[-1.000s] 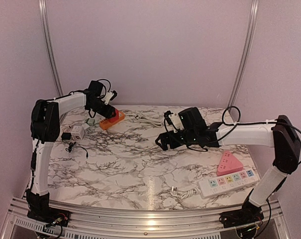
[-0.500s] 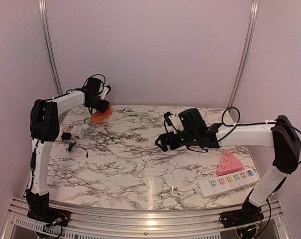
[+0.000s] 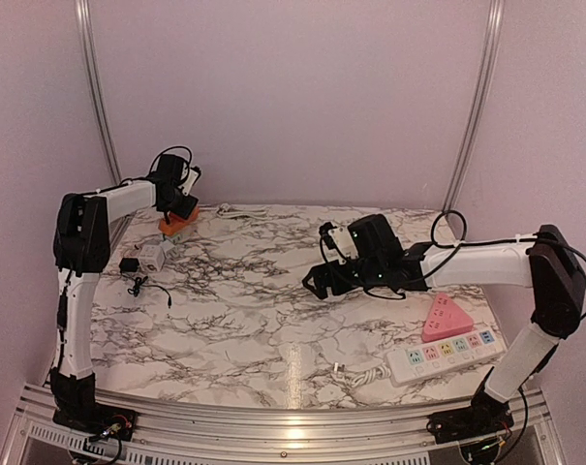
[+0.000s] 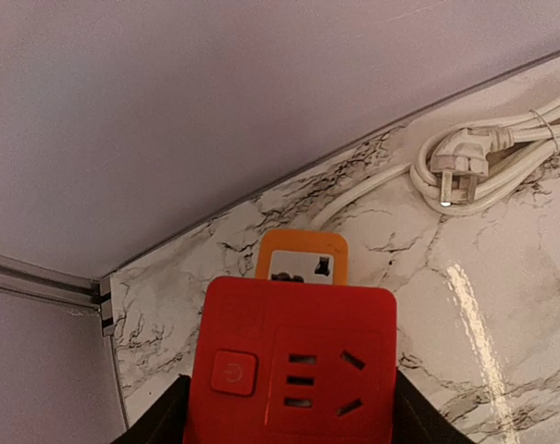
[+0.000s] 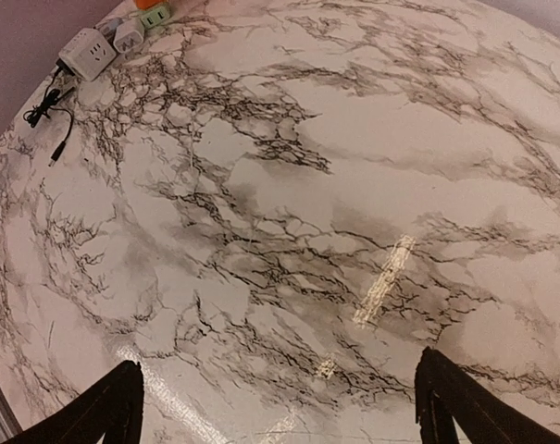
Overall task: Insert the plug
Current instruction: Move the socket to the corner of the board, then move the socket to the center of the board.
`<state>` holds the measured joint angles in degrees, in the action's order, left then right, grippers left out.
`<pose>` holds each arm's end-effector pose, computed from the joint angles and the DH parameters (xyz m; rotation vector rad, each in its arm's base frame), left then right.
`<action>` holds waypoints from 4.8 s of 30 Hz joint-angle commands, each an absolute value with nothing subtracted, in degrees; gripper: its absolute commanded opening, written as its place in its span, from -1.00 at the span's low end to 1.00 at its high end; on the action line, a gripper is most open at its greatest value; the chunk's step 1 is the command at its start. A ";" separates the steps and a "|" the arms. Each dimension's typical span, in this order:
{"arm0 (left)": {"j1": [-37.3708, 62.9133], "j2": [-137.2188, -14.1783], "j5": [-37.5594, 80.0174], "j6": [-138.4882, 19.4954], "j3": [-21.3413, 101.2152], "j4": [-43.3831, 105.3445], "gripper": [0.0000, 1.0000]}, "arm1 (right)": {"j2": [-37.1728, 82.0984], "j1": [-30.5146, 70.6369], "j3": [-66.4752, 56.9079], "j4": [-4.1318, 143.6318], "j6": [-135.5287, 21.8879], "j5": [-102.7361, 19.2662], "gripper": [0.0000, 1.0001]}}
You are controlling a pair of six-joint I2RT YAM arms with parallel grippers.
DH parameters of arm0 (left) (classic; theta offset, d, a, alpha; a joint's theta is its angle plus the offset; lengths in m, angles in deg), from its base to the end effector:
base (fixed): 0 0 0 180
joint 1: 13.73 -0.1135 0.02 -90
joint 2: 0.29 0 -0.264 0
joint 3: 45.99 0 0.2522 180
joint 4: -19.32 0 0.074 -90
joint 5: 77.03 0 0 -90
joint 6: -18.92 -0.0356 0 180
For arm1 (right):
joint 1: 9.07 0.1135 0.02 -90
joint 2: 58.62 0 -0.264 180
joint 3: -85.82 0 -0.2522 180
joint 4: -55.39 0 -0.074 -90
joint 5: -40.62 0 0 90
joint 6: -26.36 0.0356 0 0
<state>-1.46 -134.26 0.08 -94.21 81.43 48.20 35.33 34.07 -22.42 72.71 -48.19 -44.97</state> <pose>0.5317 -0.1075 0.2117 0.5441 2.1246 0.3531 0.2580 0.2455 0.2120 -0.6002 2.2579 0.6174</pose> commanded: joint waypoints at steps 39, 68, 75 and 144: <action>-10.40 -113.01 18.46 -88.00 48.36 38.33 -0.18 | 43.06 38.85 -15.67 72.63 -47.08 -41.77 0.92; -4.15 -114.98 35.52 -97.83 45.79 43.41 -0.14 | 40.86 40.36 -18.55 70.27 -45.62 -43.12 0.93; -4.24 -115.79 22.02 -93.10 52.17 42.05 -0.09 | 41.66 40.35 -18.56 70.19 -45.76 -42.99 0.93; -16.67 -121.81 20.34 -77.93 65.37 23.93 0.34 | 44.98 40.57 -21.05 69.71 -43.77 -42.08 0.94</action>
